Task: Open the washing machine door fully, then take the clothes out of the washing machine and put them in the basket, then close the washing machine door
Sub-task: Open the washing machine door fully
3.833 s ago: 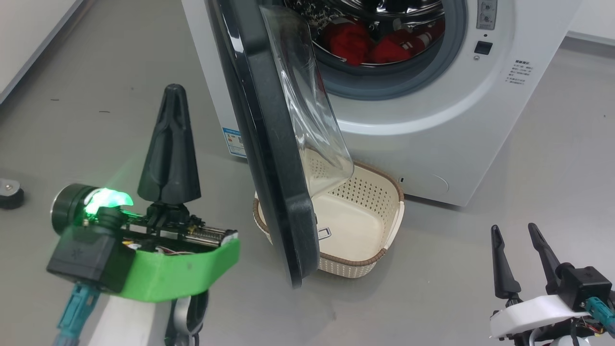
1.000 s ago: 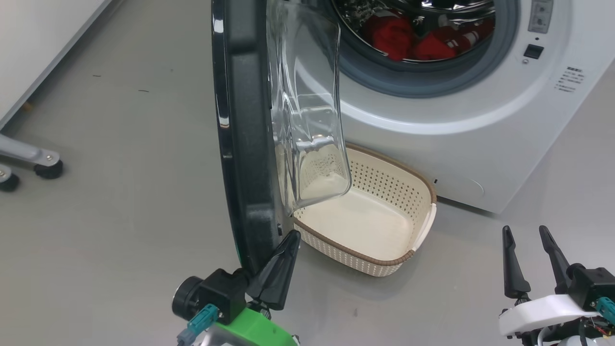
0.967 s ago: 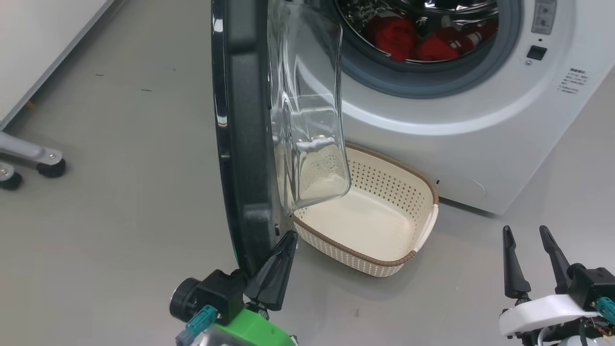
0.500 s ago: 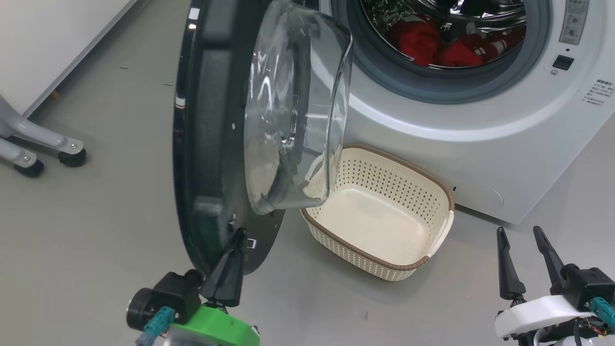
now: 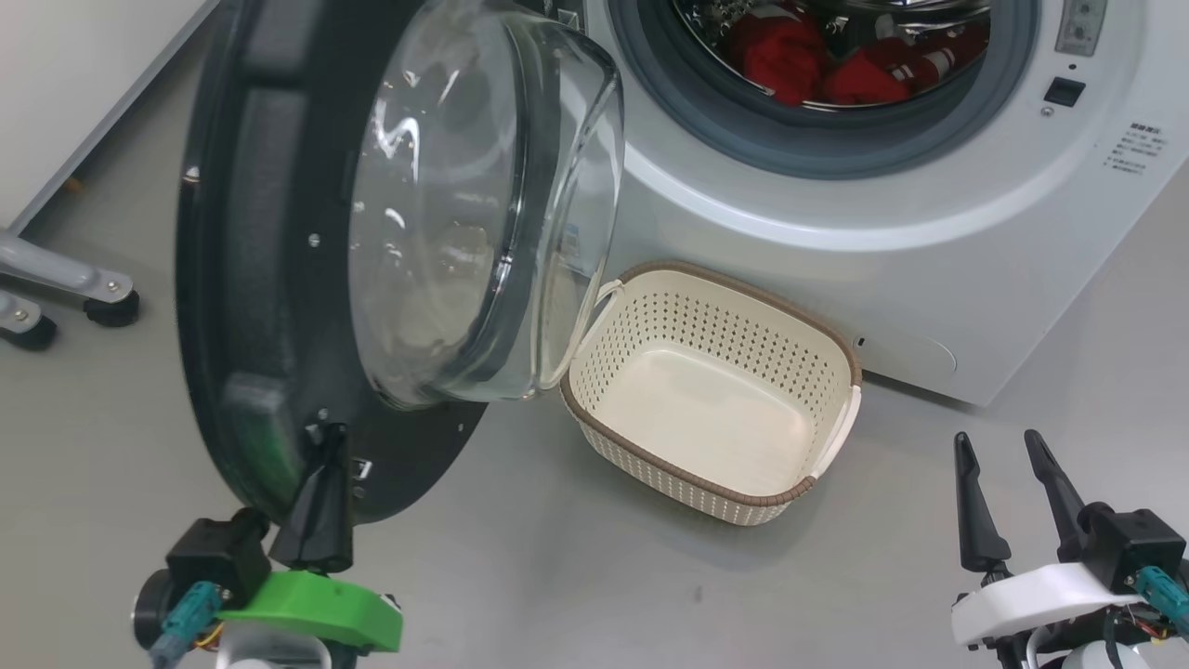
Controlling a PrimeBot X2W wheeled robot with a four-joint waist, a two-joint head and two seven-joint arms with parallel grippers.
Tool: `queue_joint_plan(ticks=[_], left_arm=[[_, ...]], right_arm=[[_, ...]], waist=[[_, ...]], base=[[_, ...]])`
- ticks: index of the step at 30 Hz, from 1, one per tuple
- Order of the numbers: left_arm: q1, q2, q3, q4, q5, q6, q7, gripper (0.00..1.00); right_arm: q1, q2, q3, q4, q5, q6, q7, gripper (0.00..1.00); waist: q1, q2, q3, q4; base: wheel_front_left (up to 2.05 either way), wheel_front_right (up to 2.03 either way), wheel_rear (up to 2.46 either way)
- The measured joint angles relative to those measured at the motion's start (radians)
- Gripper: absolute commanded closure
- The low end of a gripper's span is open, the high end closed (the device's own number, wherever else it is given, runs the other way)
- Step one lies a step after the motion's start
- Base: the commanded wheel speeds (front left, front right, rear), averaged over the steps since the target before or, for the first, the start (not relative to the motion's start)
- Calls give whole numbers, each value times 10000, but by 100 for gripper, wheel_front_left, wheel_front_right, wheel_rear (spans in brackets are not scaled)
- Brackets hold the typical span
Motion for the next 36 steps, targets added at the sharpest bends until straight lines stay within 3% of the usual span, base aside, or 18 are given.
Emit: queue_joint_plan(ticks=[36], left_arm=[[-1809,376,3680,2796,-978,33,-407,100]], right_arm=[[-705,-203,-190,19,-176,165,0,0]], waist=[[0,0,1061,-740]], base=[[0,0,0]])
